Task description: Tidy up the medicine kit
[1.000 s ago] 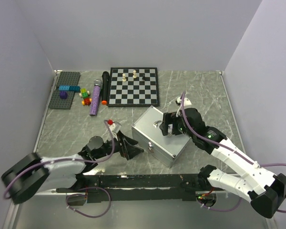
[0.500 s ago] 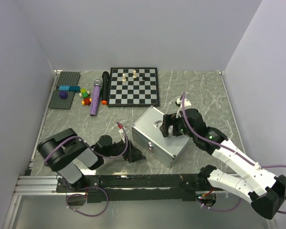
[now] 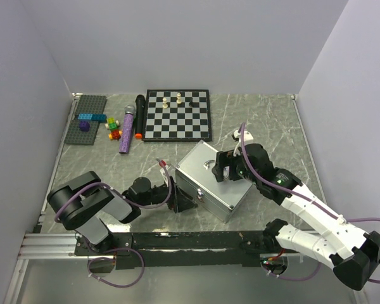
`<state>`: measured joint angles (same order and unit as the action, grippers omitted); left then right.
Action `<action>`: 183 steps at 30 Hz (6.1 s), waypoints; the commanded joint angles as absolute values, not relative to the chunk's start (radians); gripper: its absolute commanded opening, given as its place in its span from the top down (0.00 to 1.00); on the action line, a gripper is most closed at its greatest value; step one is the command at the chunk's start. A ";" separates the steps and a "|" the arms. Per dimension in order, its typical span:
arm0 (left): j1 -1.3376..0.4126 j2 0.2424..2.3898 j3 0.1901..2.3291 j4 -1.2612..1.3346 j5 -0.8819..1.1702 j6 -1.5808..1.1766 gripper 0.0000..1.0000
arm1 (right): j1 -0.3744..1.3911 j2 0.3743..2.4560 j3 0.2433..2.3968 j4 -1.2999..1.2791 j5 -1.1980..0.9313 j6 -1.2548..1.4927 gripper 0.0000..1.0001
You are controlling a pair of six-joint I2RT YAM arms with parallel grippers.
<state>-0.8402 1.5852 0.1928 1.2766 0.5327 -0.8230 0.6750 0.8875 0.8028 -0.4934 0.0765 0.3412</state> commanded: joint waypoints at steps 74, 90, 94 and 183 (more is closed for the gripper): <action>-0.968 1.439 0.267 1.510 0.475 -0.680 0.20 | 0.678 0.913 0.822 -0.525 0.061 0.341 0.00; -0.963 1.425 0.317 1.280 0.509 -0.666 0.16 | 0.678 0.905 0.813 -0.520 0.063 0.342 0.00; -0.953 1.445 0.331 1.262 0.546 -0.678 0.17 | 0.678 0.907 0.815 -0.517 0.064 0.342 0.00; -0.934 1.420 0.345 1.154 0.624 -0.687 0.17 | 0.678 0.896 0.802 -0.514 0.069 0.350 0.00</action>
<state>-0.9310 1.4353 0.3096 1.1305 0.6132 -0.7116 0.6754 0.9054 0.8062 -0.4755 0.0849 0.3328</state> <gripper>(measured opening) 0.822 0.997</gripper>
